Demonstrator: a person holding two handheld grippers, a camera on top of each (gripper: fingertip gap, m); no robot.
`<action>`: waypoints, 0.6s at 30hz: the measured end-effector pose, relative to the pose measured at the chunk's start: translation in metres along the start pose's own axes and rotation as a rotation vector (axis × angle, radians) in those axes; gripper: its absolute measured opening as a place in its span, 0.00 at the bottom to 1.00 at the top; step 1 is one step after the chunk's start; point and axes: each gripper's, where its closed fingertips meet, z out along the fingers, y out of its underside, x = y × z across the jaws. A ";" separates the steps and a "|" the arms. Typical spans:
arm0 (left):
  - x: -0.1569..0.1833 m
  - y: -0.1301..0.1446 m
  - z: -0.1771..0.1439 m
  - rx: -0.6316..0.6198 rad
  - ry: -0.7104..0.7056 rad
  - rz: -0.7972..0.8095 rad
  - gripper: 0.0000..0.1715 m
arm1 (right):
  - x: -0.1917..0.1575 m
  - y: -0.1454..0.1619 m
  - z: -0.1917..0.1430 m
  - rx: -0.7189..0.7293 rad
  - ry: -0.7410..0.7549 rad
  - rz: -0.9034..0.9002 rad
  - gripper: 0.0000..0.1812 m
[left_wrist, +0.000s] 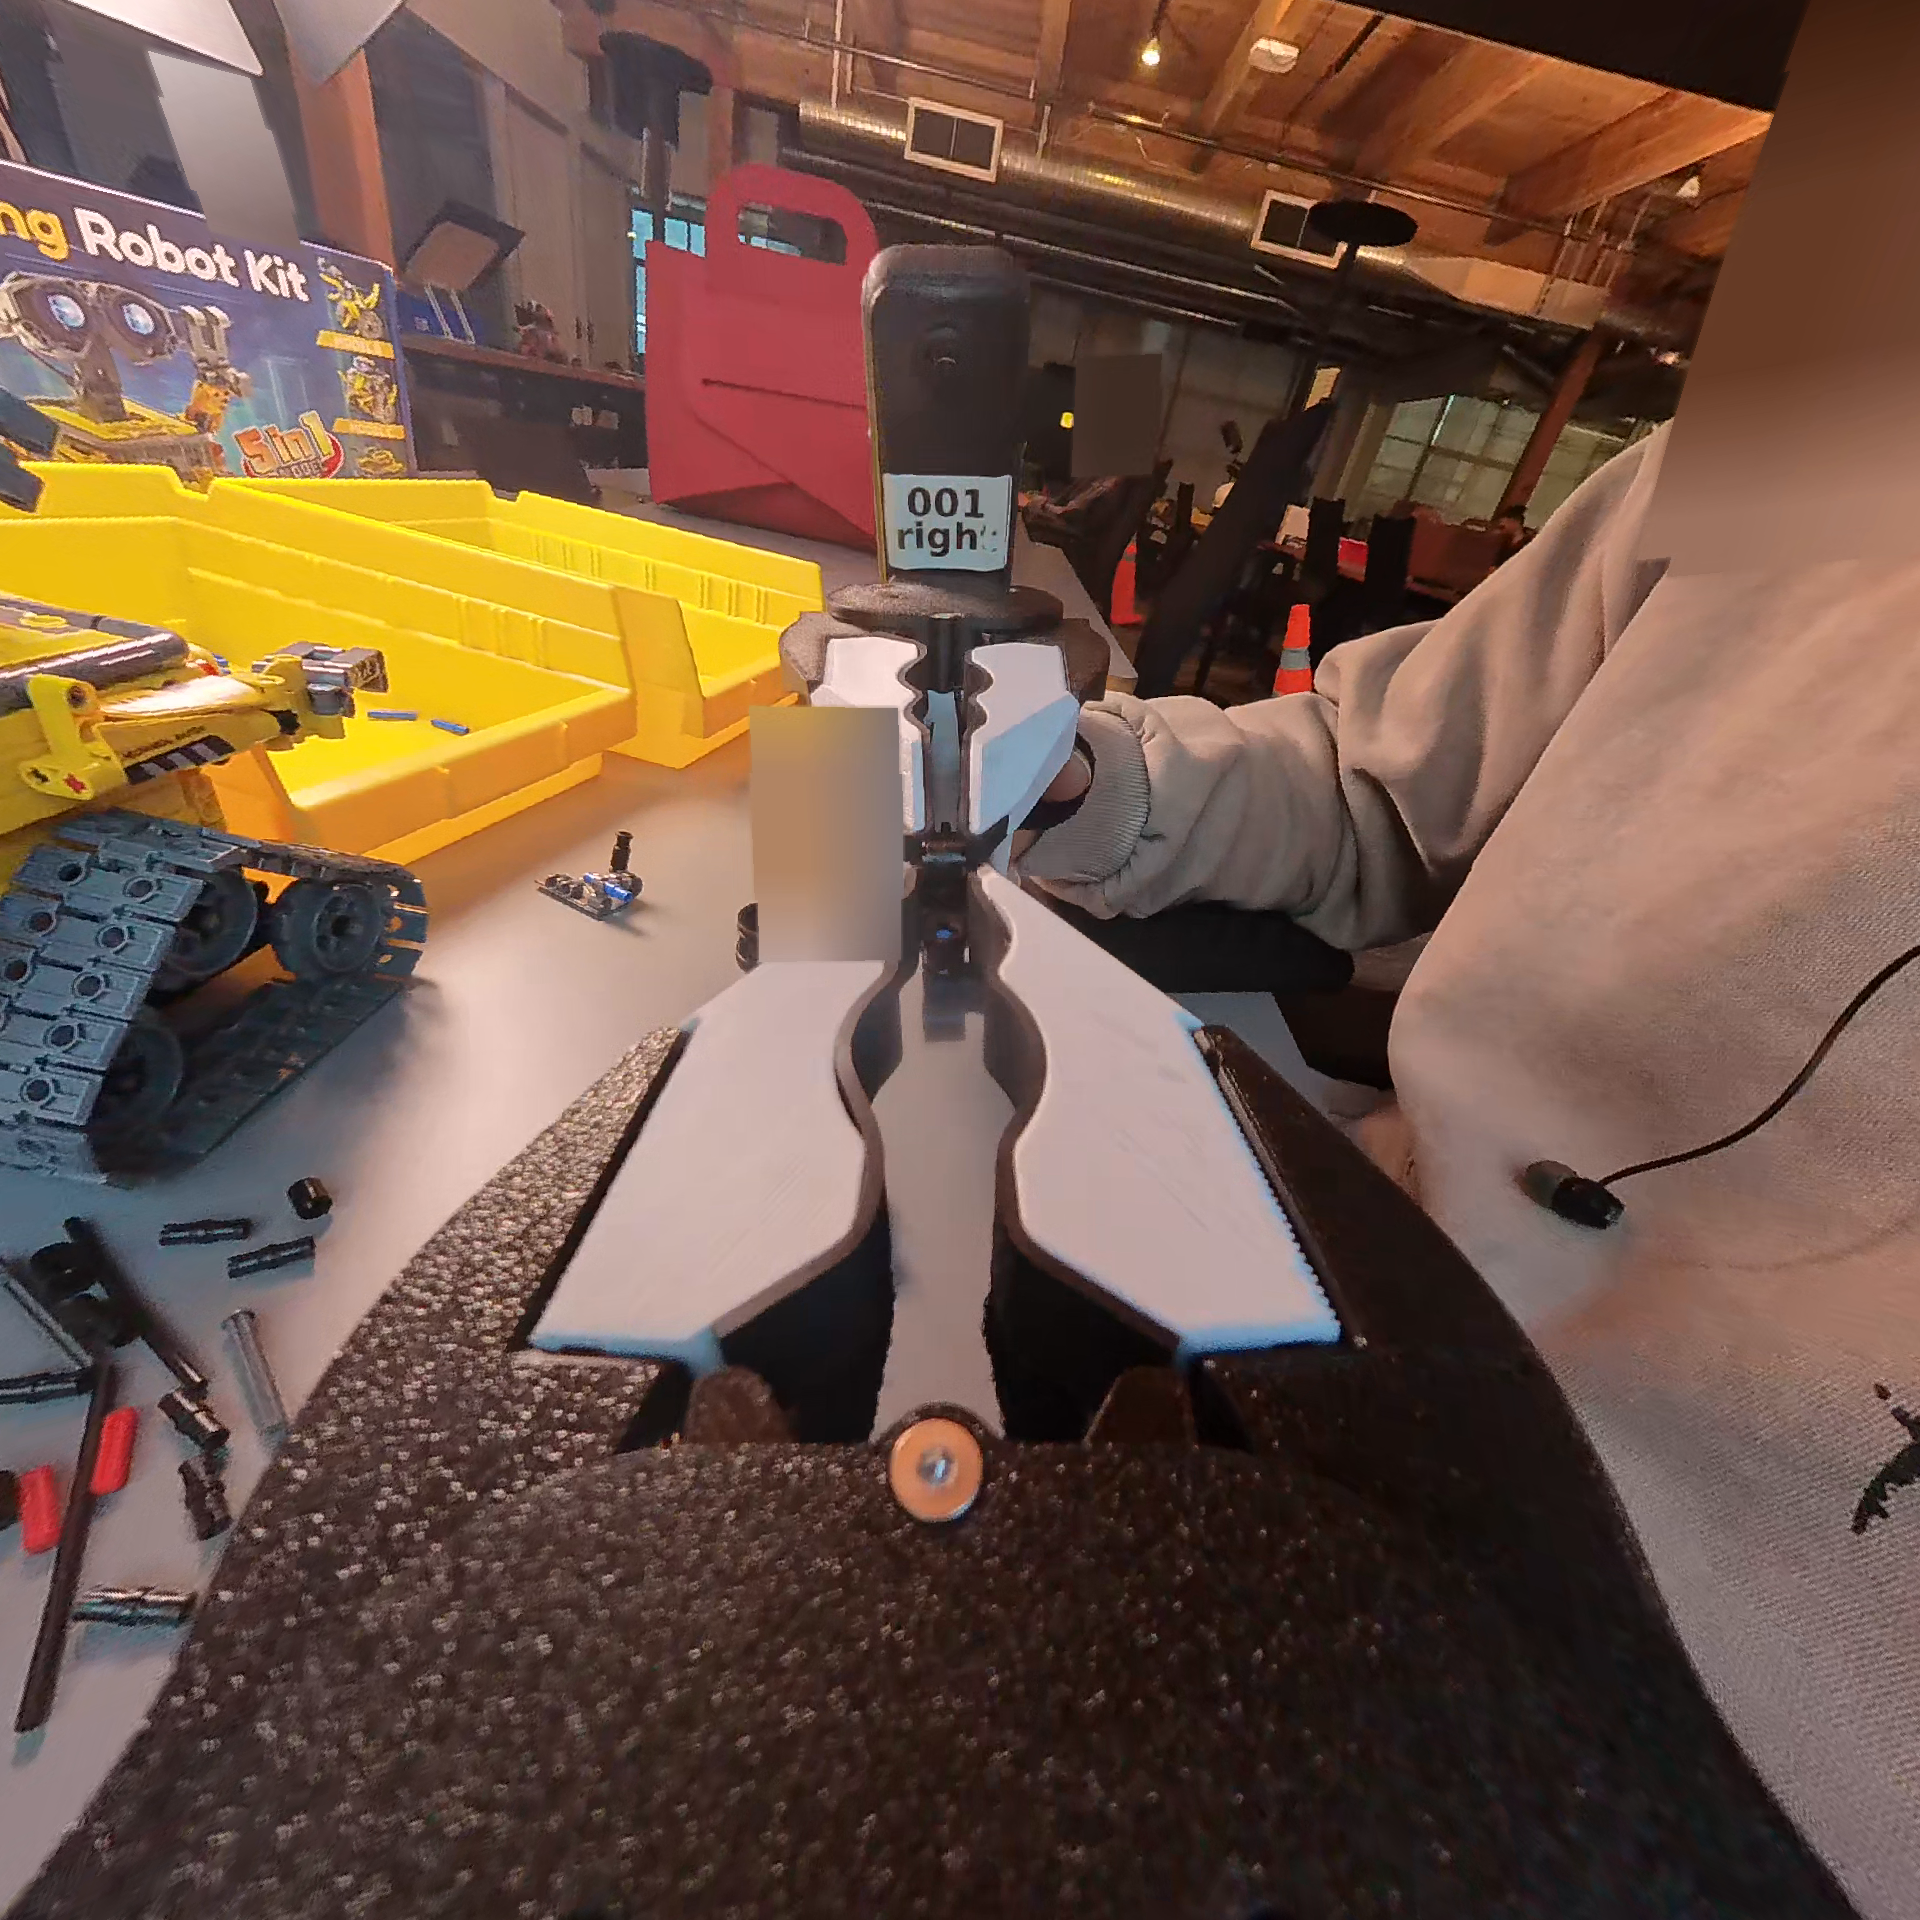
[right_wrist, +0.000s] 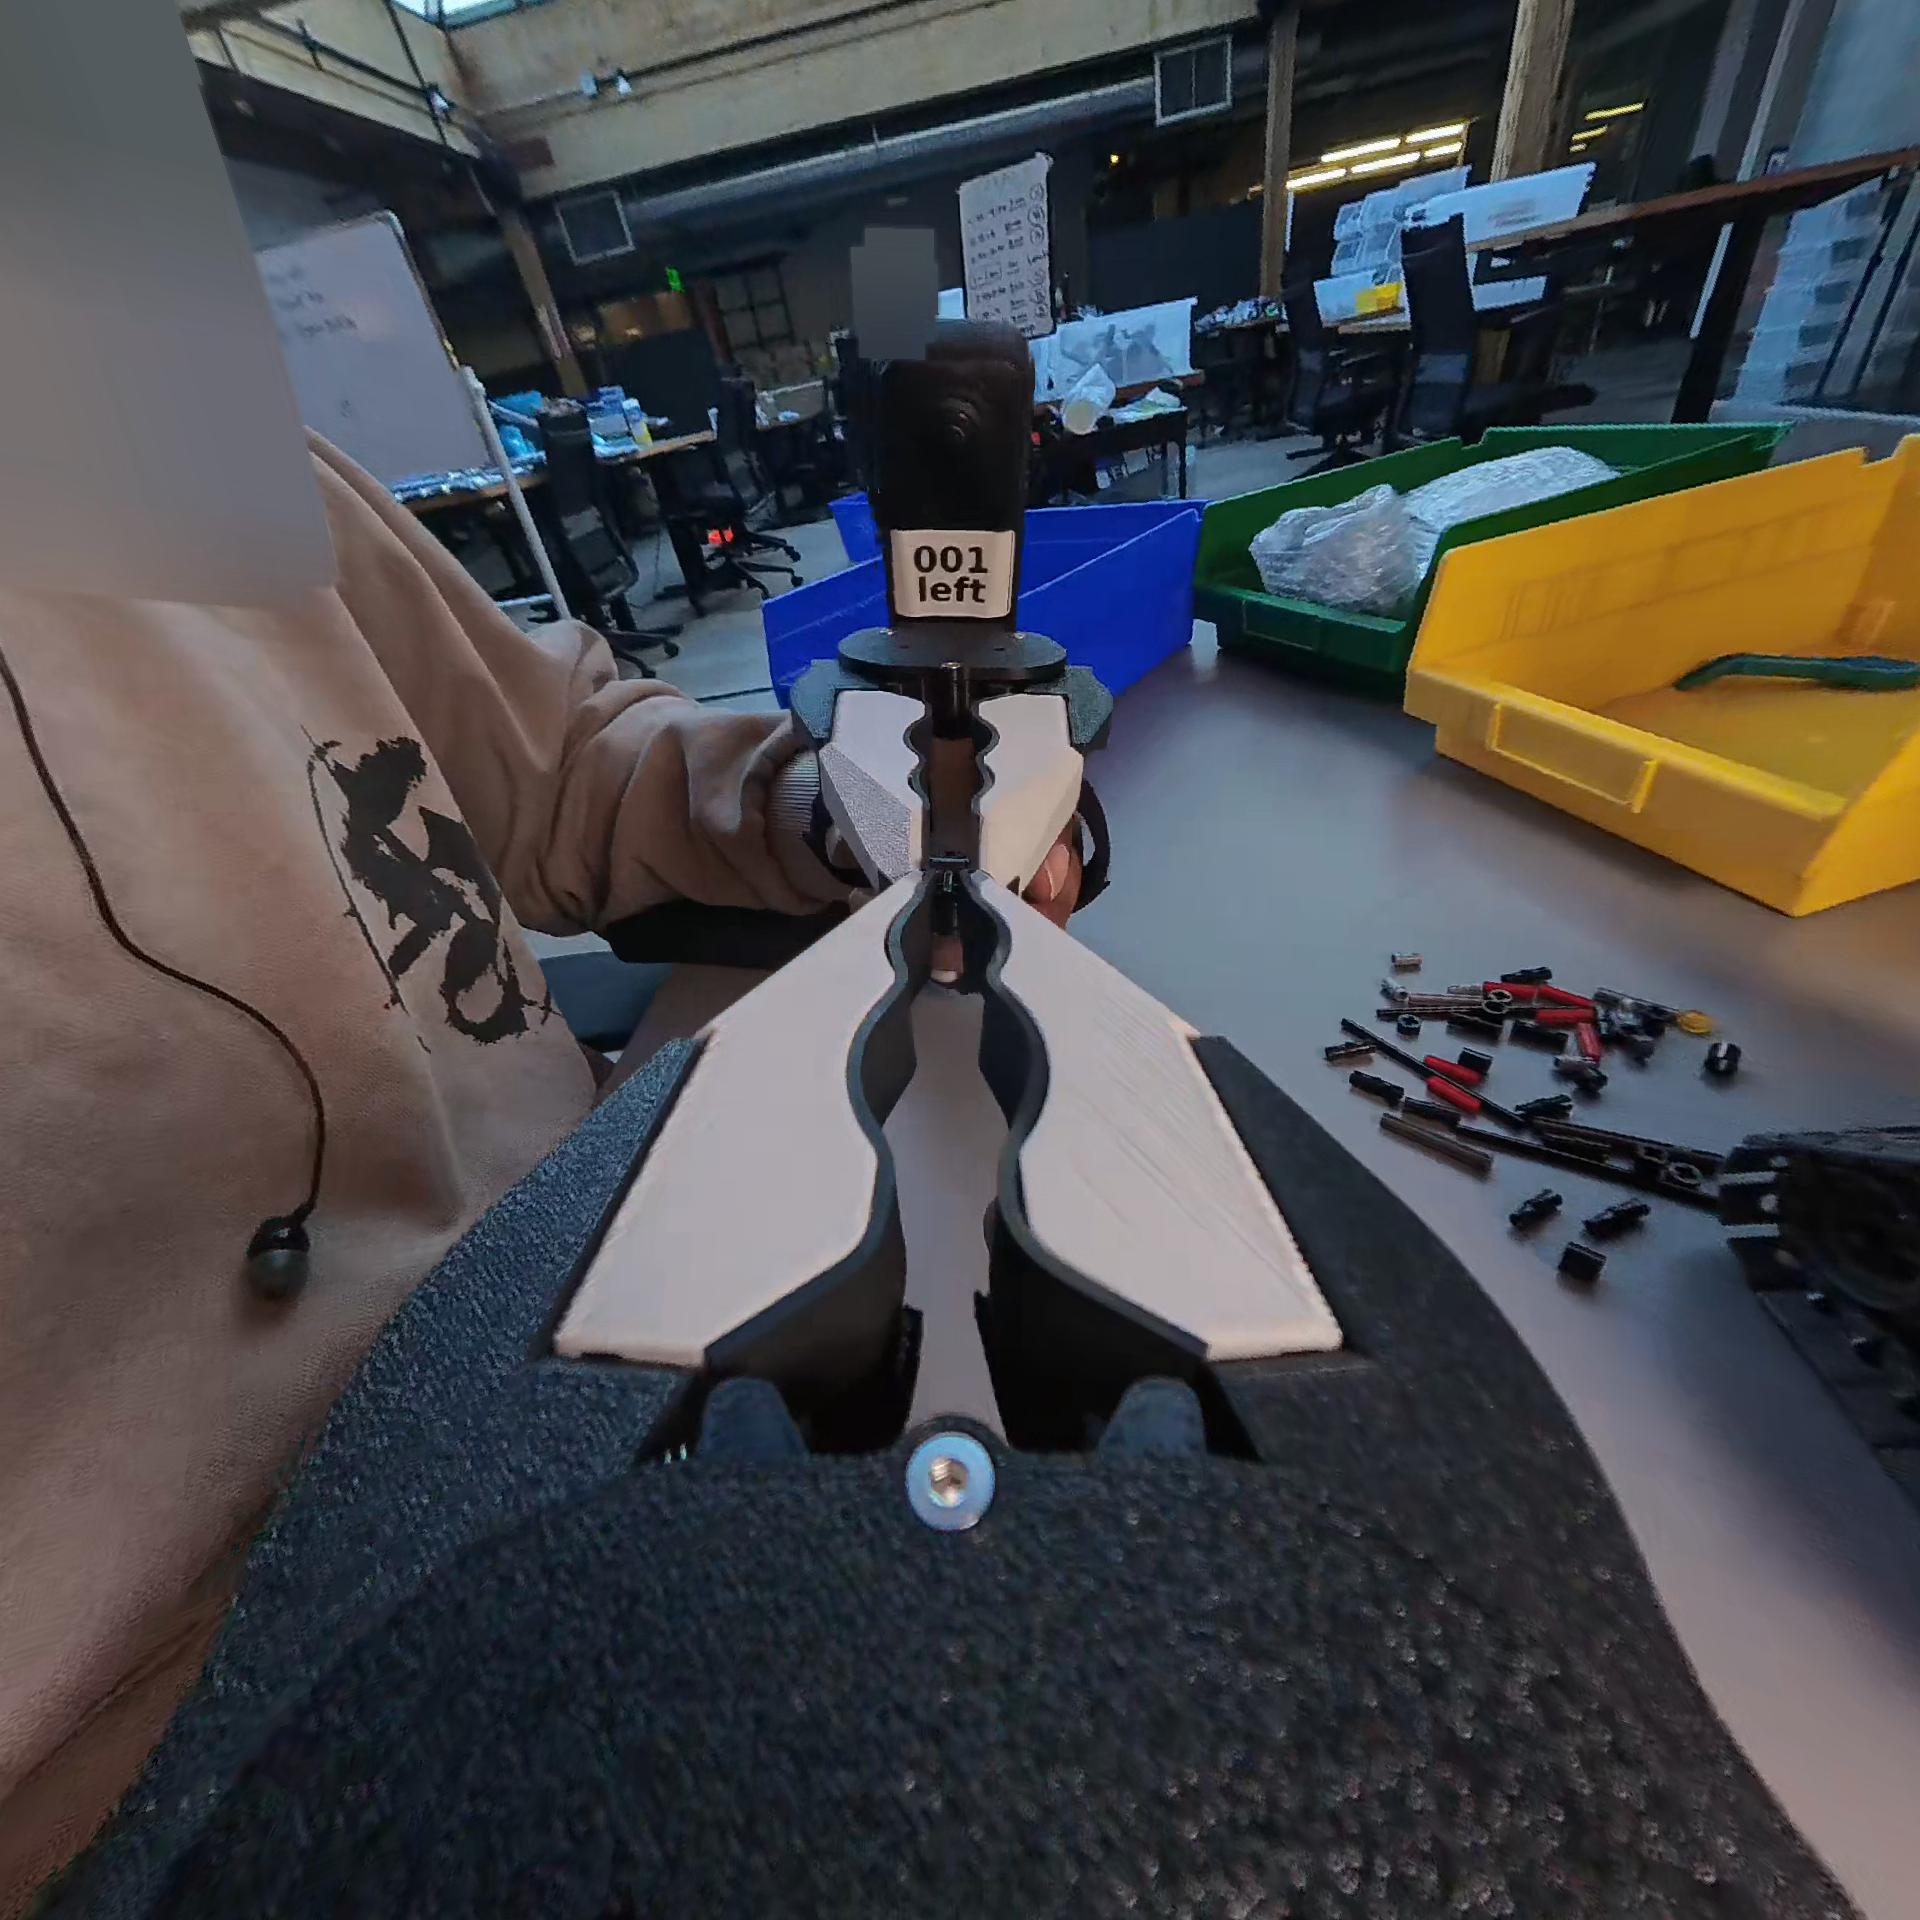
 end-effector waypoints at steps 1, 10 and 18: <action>0.000 -0.001 0.000 0.008 0.006 -0.014 0.05 | 0.000 -0.002 -0.001 0.014 0.003 -0.003 0.01; -0.011 0.004 0.000 -0.026 -0.010 -0.124 0.04 | 0.012 -0.002 -0.006 0.101 0.014 0.107 0.01; -0.009 0.015 0.000 -0.114 -0.017 -0.090 0.04 | 0.010 0.011 -0.003 -0.014 0.037 0.003 0.06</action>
